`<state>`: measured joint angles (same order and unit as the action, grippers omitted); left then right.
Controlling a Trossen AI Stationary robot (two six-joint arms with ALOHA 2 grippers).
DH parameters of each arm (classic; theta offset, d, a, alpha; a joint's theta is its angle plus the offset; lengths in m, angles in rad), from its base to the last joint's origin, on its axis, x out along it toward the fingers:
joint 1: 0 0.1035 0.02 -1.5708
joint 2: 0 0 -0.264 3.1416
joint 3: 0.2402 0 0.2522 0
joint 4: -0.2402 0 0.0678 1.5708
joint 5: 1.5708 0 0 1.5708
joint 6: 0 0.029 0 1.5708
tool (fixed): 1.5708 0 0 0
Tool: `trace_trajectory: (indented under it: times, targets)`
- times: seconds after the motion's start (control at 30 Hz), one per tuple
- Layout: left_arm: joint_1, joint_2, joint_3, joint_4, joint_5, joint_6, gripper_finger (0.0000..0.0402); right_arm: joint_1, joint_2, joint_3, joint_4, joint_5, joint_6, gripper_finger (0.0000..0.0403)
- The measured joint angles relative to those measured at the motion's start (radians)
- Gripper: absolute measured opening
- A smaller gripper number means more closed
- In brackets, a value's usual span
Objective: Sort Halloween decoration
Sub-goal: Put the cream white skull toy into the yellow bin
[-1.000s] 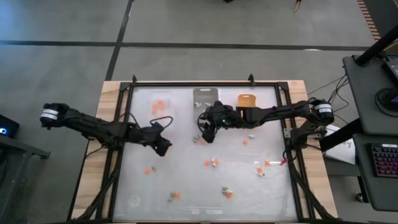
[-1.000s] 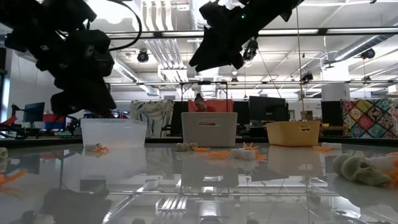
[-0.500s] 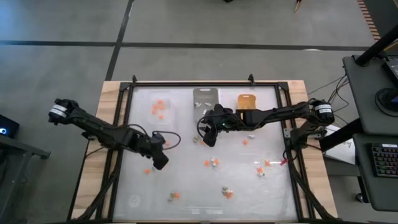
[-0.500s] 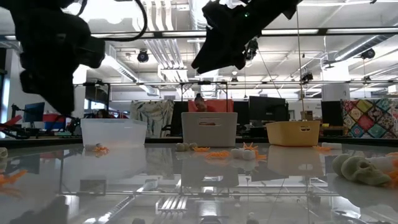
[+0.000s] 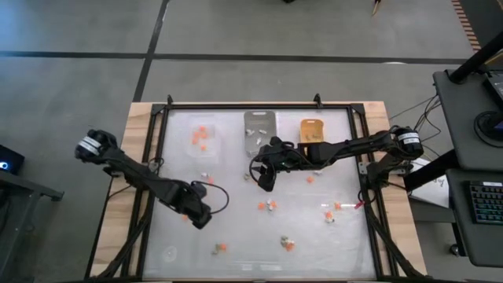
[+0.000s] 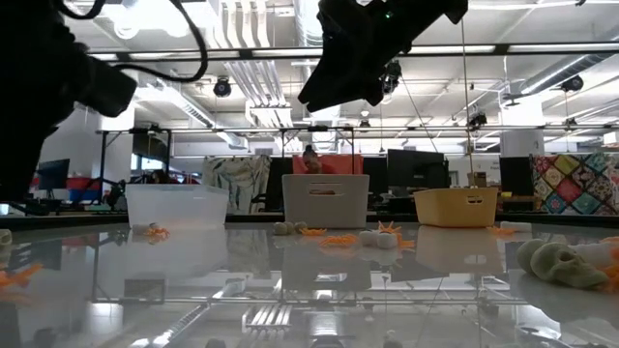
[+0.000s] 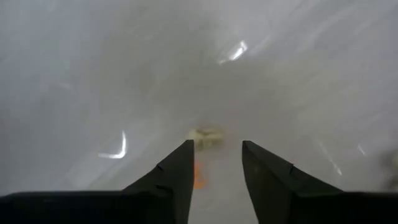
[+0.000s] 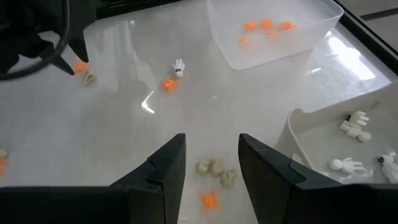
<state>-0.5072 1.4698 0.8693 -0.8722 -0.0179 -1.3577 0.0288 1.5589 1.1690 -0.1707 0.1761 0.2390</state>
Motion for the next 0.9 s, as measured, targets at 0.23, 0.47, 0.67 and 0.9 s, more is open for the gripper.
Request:
trace_trajectory:
  times: [0.23,0.47,0.67,0.9]
  targets:
    - [-0.017,0.048,-0.003,-0.011,-0.019,-0.013,0.0175,0.002,0.0,0.0,0.0,0.0,0.005,0.0139]
    - [-0.017,0.061,-0.008,-0.005,-0.022,-0.011,0.0185,0.002,0.0,0.0,0.0,0.0,0.007,0.0139]
    - [-0.017,0.08,-0.016,0.038,-0.022,-0.009,0.0185,0.002,0.0,0.0,0.0,0.0,0.008,0.0139]
    - [-0.016,0.119,-0.021,0.064,-0.018,0.006,0.0185,0.002,0.0,0.0,0.0,0.0,0.013,0.0139]
